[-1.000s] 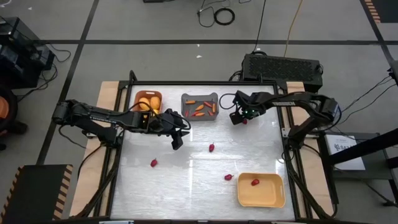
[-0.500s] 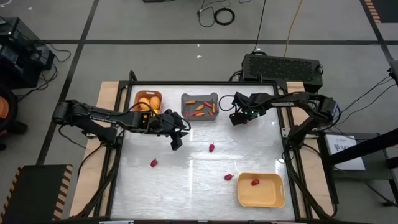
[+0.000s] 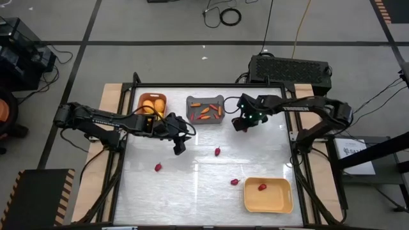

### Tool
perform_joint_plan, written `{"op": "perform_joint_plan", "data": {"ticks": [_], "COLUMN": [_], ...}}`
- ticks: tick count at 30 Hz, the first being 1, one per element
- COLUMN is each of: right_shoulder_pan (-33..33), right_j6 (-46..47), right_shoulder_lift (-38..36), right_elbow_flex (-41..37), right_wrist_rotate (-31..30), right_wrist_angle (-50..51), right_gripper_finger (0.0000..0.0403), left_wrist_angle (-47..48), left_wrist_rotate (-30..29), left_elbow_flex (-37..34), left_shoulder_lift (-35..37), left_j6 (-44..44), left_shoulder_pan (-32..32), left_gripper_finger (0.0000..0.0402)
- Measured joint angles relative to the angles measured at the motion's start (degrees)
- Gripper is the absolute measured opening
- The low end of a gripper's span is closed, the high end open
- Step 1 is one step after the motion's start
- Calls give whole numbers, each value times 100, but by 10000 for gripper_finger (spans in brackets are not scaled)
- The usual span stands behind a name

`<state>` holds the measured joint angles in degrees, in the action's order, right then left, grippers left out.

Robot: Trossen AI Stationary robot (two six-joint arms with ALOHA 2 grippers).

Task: Sort produce into baskets
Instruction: Put the red chili pepper into the yellow bin

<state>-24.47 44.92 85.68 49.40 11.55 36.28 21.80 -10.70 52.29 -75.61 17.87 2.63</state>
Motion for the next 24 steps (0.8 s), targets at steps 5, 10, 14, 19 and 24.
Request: {"op": "perform_joint_plan", "data": {"ticks": [5,10,14,19,24], "right_shoulder_pan": [862,2121,3264,4709,5905], "right_j6": [662,1846,3051,4773,6788], "right_shoulder_lift": [-409,-718,-770,-697,-494], "right_elbow_flex": [440,1004,1301,1341,1336], "right_wrist_rotate": [307,384,379,-18,-228], "right_wrist_angle": [610,1210,1239,1238,1108], "right_gripper_finger": [91,91,91,91,91], "left_wrist_angle": [31,-17,-239,-750,-1059], "left_wrist_rotate": [0,1,9,516,1114], "left_elbow_flex": [0,-34,-228,-505,-684], "left_shoulder_lift": [0,0,0,0,0], "left_j6": [-259,-760,-1086,-1326,-1398], "left_shoulder_pan": [11,20,17,17,17], "left_gripper_finger": [164,164,164,164,164]}}
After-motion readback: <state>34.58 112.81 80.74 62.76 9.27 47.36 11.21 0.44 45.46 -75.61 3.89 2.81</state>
